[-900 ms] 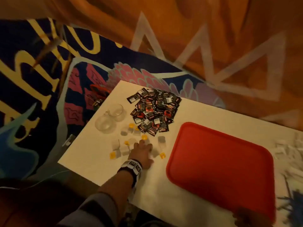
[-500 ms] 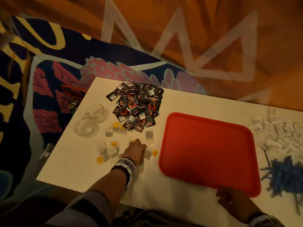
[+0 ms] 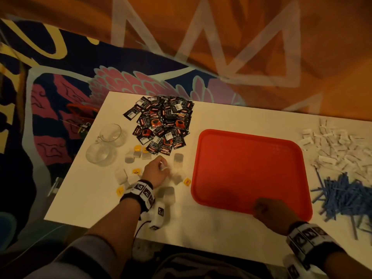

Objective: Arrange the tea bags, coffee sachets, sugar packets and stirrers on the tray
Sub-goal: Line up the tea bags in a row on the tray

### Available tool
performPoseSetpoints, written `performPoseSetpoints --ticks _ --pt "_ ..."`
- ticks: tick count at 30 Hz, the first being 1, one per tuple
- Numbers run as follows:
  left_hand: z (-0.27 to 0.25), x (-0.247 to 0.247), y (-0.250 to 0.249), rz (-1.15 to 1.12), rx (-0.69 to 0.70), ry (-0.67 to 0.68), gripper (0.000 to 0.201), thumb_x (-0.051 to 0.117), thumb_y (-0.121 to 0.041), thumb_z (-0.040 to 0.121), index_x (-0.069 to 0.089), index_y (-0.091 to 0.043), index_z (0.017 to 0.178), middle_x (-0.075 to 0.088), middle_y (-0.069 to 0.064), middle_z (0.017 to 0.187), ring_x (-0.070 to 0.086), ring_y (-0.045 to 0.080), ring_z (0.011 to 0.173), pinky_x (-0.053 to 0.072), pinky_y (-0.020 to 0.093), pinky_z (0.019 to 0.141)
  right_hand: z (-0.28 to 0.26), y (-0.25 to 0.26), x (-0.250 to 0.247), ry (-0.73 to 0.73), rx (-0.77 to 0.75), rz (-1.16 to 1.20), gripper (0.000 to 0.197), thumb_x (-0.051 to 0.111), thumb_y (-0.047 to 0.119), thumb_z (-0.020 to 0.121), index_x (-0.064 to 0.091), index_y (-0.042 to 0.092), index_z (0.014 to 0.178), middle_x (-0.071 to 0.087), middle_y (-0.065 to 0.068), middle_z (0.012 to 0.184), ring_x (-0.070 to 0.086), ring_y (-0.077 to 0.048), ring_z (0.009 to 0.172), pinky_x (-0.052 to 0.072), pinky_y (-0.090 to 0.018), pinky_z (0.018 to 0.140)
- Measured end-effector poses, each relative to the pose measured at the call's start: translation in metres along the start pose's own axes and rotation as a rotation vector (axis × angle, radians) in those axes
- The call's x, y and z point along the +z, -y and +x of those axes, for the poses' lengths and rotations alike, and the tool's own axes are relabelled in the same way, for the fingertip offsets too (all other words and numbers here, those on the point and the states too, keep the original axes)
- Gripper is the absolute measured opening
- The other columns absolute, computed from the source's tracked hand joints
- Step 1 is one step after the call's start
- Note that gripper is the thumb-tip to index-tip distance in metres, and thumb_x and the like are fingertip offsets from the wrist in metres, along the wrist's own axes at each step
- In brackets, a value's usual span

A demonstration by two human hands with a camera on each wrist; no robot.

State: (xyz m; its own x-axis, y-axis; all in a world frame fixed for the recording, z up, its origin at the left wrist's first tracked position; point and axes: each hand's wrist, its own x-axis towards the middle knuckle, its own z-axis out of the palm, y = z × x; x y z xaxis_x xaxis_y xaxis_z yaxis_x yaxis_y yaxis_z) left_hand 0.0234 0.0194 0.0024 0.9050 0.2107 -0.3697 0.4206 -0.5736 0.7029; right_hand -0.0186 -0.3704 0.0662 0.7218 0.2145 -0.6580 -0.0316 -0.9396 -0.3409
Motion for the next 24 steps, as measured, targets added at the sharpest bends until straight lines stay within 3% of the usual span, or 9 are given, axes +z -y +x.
performPoseSetpoints --ticks 2,5,7,10,12,17,20,22,24 --pt "-0.012 0.010 0.001 0.286 0.070 0.201 0.036 0.064 -0.020 0.088 0.054 -0.033 0.120 0.052 0.008 0.113 0.055 0.032 0.104 0.046 0.035 0.086 0.006 0.001 -0.003 0.024 -0.031 -0.026 0.011 0.052 0.026 0.098 0.060 0.032 0.094 0.062 0.013 0.091 0.057 -0.002 0.077 0.041 -0.013 0.063" --pt "-0.031 0.029 0.010 0.750 0.119 0.505 0.083 0.072 -0.041 0.083 0.024 -0.045 0.151 0.028 0.006 0.137 0.033 0.032 0.126 0.039 0.049 0.107 0.014 0.001 -0.005 0.064 -0.076 -0.056 0.014 0.050 0.024 0.099 0.055 0.034 0.090 0.061 0.013 0.088 0.058 -0.005 0.074 0.041 -0.014 0.060" --pt "-0.035 0.038 0.017 0.792 0.123 0.468 0.083 0.074 -0.029 0.082 0.028 -0.038 0.150 0.027 0.007 0.139 0.034 0.033 0.125 0.041 0.049 0.106 0.017 0.003 -0.005 0.085 -0.098 -0.069 0.014 0.050 0.024 0.099 0.056 0.034 0.092 0.060 0.011 0.092 0.057 -0.008 0.078 0.044 -0.018 0.067" --pt "-0.034 0.044 0.020 0.729 0.152 0.391 0.056 0.063 -0.009 0.086 0.048 -0.020 0.139 0.039 0.011 0.128 0.047 0.033 0.113 0.043 0.039 0.096 0.021 0.006 -0.006 0.110 -0.122 -0.062 0.010 0.051 0.023 0.099 0.060 0.026 0.101 0.062 0.006 0.102 0.058 -0.013 0.090 0.048 -0.027 0.082" --pt "-0.034 0.045 0.017 0.681 0.155 0.372 0.044 0.058 -0.003 0.085 0.057 -0.014 0.128 0.044 0.011 0.119 0.052 0.033 0.107 0.042 0.033 0.088 0.023 0.006 -0.006 0.122 -0.162 -0.065 0.007 0.052 0.024 0.099 0.057 0.029 0.097 0.060 0.006 0.099 0.057 -0.015 0.091 0.047 -0.027 0.081" --pt "-0.040 0.045 0.000 0.227 0.042 0.124 0.020 0.073 -0.023 0.077 0.053 -0.026 0.078 0.053 0.003 0.089 0.051 0.023 0.082 0.034 0.028 0.070 0.029 0.005 -0.019 0.109 -0.218 -0.017 0.009 0.054 0.020 0.097 0.059 0.028 0.097 0.062 0.004 0.097 0.057 -0.014 0.084 0.045 -0.022 0.072" --pt "-0.047 0.040 -0.033 -0.393 -0.215 0.008 0.025 0.060 -0.001 0.075 0.047 -0.020 0.063 0.053 0.004 0.063 0.047 0.022 0.057 0.039 0.032 0.056 0.032 0.010 -0.033 0.084 -0.271 0.010 0.012 0.057 0.017 0.094 0.066 0.023 0.099 0.064 0.005 0.096 0.059 -0.009 0.081 0.046 -0.016 0.069" --pt "-0.052 0.035 -0.059 -0.741 -0.308 0.003 0.020 0.048 0.006 0.060 0.046 -0.014 0.062 0.053 0.009 0.061 0.041 0.020 0.052 0.030 0.029 0.050 0.036 0.017 -0.044 0.065 -0.291 0.071 0.017 0.056 0.013 0.091 0.068 0.025 0.094 0.070 0.002 0.094 0.065 -0.016 0.083 0.055 -0.030 0.075" --pt "-0.057 0.029 -0.084 -1.017 -0.338 0.052 0.030 0.048 0.000 0.043 0.051 -0.011 0.071 0.052 0.008 0.066 0.045 0.021 0.051 0.033 0.024 0.045 0.037 0.026 -0.056 0.047 -0.328 0.163 0.021 0.058 0.012 0.086 0.067 0.030 0.085 0.072 0.000 0.089 0.068 -0.021 0.084 0.056 -0.039 0.079"
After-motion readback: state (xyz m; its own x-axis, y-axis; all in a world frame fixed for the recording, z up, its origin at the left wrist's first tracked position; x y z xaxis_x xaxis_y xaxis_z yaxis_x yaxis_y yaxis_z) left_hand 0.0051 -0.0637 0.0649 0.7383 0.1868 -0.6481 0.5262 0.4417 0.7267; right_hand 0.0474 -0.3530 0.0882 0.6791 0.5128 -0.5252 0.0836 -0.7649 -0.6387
